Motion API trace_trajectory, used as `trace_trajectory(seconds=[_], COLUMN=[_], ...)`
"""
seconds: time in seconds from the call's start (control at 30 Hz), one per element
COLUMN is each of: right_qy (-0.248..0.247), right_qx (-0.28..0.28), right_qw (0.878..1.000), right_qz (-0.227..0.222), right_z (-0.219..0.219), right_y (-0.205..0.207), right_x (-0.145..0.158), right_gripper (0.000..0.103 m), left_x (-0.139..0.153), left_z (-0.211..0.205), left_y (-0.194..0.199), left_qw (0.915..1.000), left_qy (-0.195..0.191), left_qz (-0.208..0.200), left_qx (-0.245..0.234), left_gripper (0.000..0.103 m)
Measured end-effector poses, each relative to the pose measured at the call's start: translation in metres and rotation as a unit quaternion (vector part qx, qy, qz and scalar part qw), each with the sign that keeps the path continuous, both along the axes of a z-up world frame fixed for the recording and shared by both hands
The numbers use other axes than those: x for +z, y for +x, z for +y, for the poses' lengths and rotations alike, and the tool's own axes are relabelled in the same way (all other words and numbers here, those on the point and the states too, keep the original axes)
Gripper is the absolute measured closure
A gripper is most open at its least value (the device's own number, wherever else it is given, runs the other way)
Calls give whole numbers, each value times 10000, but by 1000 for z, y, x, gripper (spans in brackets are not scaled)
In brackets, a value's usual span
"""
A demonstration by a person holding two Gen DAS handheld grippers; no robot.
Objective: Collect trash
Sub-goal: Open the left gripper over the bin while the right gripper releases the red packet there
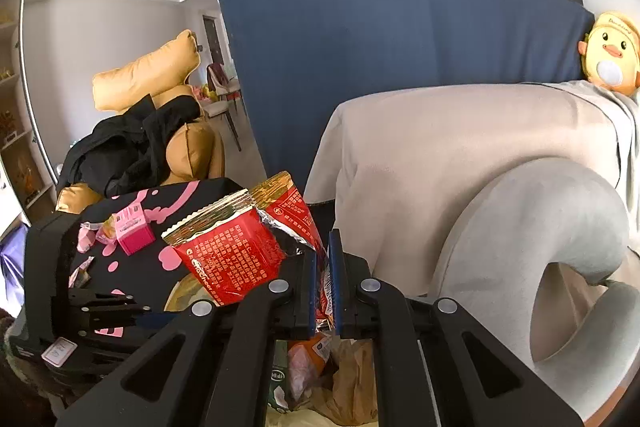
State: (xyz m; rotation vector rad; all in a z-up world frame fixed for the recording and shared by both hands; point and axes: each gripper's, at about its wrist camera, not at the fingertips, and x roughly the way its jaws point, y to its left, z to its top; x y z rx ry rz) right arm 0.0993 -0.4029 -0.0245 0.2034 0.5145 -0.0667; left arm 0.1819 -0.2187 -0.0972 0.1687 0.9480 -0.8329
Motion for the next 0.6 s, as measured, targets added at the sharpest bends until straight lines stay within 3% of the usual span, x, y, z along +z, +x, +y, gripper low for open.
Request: trace_trajectory(seconds=[0.37,0.47,0.6], right_qy=[74,100,111], right_qx=[44,51,99], right_qw=[10000,9999,9998], right_qz=[42,53,124], right_z=[-3,-2,2], right_y=[3,3,6], right_x=[-7,-8,-12], right_gripper=[95,95,95], left_x=[-1,-1,5], left_z=[-3,2,18], left_y=[4,9,13], left_qw=[10000,9996,9984], left_qy=[-72,-136,-170], left_qz=[10,127,67], left_qx=[44,218,534], left_gripper=[77,63,60])
